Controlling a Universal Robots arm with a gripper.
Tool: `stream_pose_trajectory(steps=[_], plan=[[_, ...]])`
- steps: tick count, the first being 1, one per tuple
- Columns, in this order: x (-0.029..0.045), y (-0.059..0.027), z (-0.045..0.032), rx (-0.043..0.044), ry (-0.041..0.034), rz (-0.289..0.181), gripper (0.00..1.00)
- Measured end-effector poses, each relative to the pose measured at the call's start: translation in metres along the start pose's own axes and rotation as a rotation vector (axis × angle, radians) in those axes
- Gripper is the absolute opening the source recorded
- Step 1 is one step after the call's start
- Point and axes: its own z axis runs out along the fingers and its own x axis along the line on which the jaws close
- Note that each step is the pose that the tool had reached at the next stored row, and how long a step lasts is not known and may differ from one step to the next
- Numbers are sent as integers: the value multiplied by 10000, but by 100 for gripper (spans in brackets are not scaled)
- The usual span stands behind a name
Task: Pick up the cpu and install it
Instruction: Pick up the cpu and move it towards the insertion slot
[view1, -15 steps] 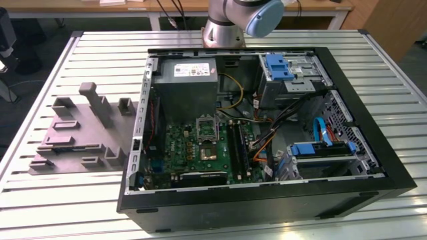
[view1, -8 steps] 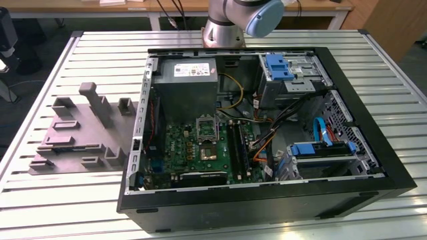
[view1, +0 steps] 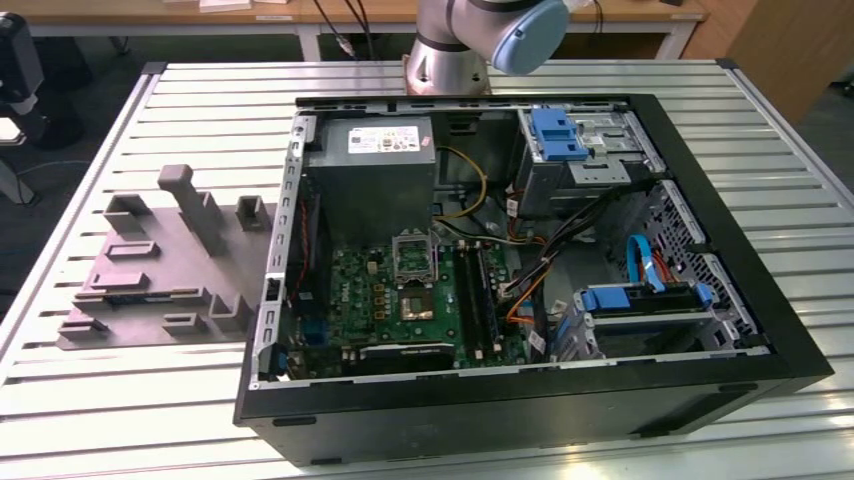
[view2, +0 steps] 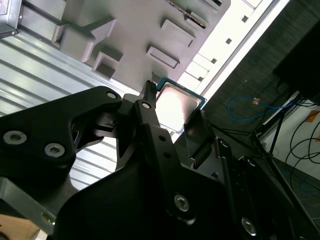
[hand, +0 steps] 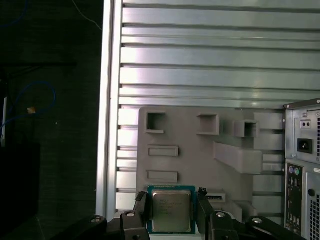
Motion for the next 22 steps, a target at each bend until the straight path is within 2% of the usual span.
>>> stream_pose_trajectory(steps=[5, 7, 22], plan=[[-11, 0, 0, 0, 0, -1, 47], [-41, -1, 0, 0, 0, -1, 47], [-78, -1, 0, 0, 0, 0, 47]])
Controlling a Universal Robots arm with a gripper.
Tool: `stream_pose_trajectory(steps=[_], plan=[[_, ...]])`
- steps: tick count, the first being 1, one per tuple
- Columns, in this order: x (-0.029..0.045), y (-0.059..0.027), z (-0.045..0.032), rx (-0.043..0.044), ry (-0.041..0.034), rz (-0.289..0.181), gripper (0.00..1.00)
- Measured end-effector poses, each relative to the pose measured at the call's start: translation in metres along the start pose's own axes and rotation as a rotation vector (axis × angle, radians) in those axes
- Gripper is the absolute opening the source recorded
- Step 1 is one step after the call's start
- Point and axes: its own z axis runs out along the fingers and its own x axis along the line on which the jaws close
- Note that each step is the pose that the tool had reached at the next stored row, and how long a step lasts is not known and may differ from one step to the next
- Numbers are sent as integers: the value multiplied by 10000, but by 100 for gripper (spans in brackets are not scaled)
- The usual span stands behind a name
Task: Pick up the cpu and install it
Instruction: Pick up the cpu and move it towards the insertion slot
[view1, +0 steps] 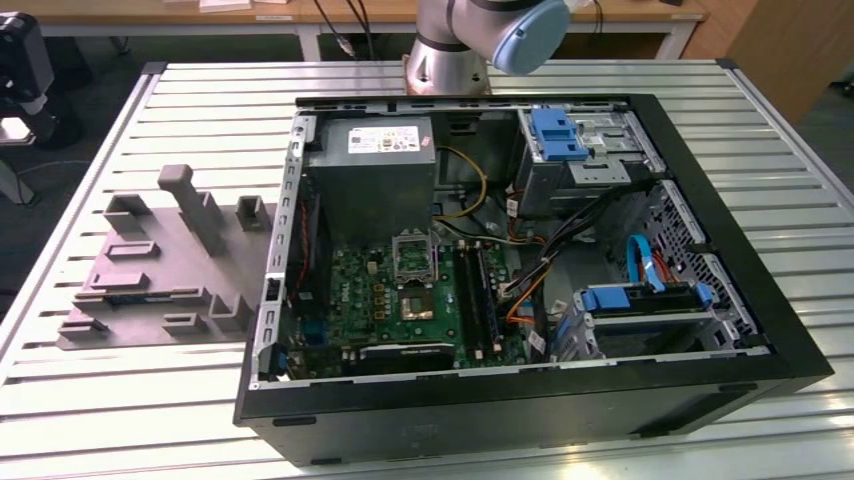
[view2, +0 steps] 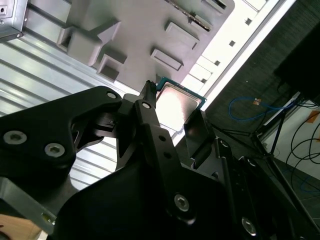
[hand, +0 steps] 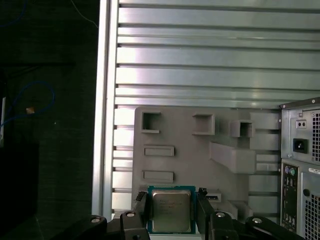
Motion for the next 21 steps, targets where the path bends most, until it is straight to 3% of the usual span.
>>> stream_pose_trajectory(steps=[21], plan=[[-84, -1, 0, 0, 0, 0, 47]])
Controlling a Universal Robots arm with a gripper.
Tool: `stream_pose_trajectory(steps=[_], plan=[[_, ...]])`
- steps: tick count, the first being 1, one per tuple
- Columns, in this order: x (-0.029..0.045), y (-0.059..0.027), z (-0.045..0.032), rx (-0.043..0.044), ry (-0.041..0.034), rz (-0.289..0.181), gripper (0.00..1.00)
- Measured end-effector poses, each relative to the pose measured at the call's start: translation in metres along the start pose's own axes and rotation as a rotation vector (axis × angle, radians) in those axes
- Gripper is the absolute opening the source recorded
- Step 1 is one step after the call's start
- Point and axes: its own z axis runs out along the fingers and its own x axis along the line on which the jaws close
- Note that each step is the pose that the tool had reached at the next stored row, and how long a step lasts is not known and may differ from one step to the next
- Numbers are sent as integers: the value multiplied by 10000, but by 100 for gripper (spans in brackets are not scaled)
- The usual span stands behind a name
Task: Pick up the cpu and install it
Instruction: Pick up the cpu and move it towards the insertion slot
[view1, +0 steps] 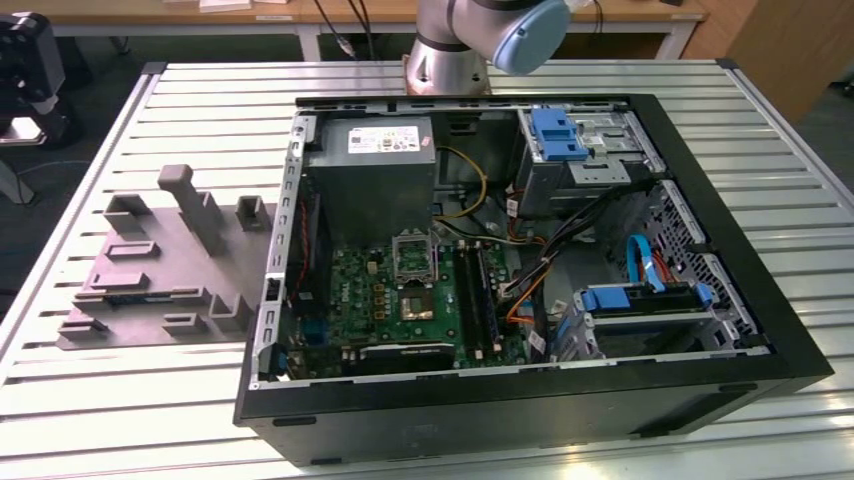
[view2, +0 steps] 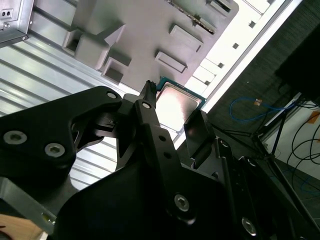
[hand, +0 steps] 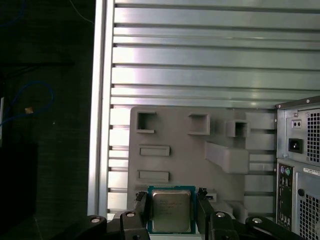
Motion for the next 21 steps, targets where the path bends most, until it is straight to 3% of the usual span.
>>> stream_pose_trajectory(steps=[21], plan=[[-85, -1, 0, 0, 1, 0, 47]])
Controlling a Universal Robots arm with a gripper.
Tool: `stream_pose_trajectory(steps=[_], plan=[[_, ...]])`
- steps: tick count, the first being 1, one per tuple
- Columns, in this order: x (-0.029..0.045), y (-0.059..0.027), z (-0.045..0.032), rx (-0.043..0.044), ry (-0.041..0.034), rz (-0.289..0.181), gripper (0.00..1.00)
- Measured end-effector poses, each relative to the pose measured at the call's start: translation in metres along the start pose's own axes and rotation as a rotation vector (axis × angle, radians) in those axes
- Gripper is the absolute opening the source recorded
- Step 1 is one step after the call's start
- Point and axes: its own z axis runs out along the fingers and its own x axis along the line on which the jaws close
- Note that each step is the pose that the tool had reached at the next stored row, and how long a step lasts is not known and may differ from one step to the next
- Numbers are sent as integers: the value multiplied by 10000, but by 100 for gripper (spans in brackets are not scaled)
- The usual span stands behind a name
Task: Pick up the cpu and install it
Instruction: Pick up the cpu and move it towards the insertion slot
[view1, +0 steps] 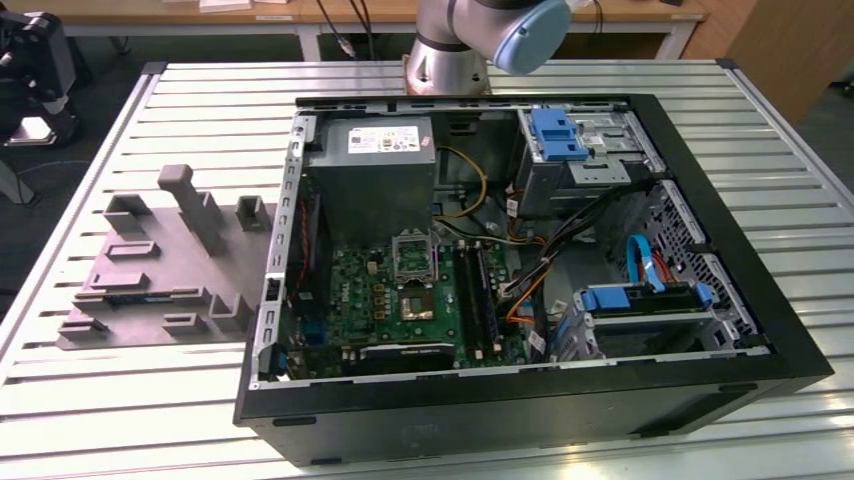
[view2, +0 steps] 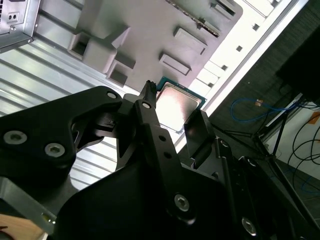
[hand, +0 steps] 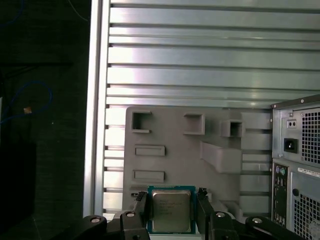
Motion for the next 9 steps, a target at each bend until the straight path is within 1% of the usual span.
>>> stream_pose_trajectory(steps=[9], plan=[[-33, 0, 0, 0, 0, 0, 47]])
